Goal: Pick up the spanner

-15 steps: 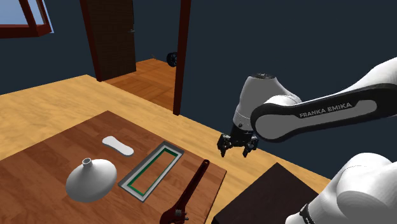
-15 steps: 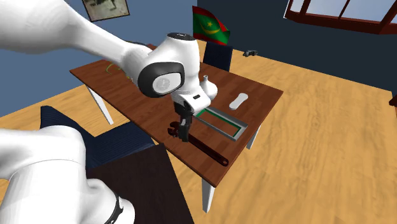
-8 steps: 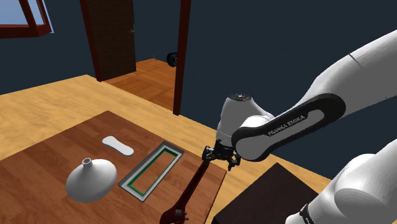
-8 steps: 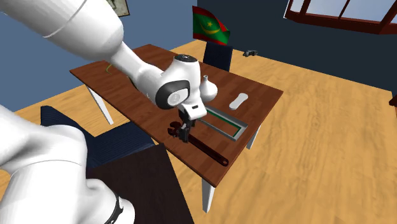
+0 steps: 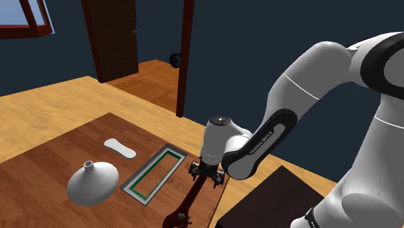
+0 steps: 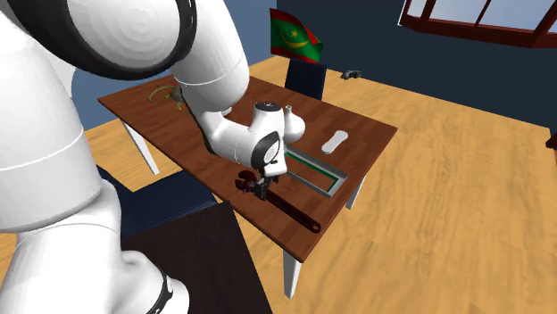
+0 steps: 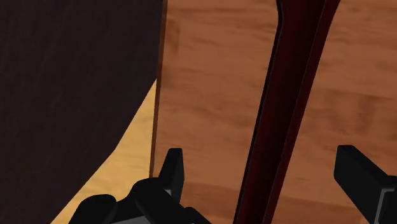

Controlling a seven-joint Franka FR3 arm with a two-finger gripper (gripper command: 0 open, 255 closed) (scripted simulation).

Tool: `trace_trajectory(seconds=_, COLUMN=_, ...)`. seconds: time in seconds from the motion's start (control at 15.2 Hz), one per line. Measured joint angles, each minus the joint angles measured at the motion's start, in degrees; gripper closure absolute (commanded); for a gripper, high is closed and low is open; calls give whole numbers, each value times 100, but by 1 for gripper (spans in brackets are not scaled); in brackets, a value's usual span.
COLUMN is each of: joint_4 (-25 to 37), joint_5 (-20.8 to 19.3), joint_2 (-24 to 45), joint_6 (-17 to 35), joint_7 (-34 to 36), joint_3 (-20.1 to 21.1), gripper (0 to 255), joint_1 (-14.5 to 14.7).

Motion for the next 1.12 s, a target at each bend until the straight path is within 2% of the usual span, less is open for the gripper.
trace_trajectory(seconds=0.2, joint_4=531, joint_5=-480, joint_2=772, joint_6=231, joint_7=857, joint_3=-500, gripper=0, joint_1=495)
trace_trajectory(seconds=0.33, joint_4=816, joint_5=-634, joint_2=1177, joint_6=359, joint_7=1247, joint_3=-765, gripper=0, joint_1=783)
trace_trajectory(seconds=0.86, joint_4=1116, joint_5=-945, joint_2=1884, joint_6=803, joint_7=1598, joint_3=-1251, gripper=0, joint_1=1217)
trace_trajectory(seconds=0.92, joint_4=1139, joint_5=-954, joint_2=1919, joint_6=815, joint_7=1601, joint_3=-1269, gripper=255, joint_1=1229)
trace_trajectory(seconds=1.12, joint_4=1165, joint_5=-961, joint_2=1949, joint_6=825, joint_7=1607, joint_3=-1284, gripper=255, joint_1=1242)
